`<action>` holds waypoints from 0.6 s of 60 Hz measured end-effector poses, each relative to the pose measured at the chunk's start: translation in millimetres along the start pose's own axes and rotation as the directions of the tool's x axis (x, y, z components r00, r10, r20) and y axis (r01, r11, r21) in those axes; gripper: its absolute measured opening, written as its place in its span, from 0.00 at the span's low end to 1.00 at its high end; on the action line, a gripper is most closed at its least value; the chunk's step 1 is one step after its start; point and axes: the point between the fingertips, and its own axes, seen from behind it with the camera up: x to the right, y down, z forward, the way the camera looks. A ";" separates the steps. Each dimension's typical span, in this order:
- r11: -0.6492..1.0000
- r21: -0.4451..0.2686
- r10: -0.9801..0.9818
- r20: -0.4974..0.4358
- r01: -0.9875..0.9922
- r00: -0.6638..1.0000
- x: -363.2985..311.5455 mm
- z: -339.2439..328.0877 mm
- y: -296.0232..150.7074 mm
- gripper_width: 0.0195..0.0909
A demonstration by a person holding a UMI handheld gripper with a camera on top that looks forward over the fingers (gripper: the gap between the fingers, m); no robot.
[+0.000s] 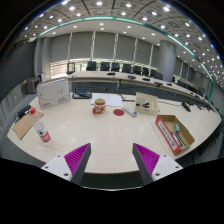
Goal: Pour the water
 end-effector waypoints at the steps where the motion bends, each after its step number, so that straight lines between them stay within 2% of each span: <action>1: 1.000 -0.003 -0.001 0.003 0.001 1.000 -9.7 -0.6 1.7 0.94; 12: 1.000 -0.013 -0.009 0.071 0.010 0.997 -125.7 -5.3 18.2 0.93; 29: 0.999 0.039 0.012 0.182 -0.019 0.983 -300.6 28.4 28.4 0.94; 36: 0.994 0.101 0.017 0.158 -0.034 0.987 -335.1 68.7 16.5 0.93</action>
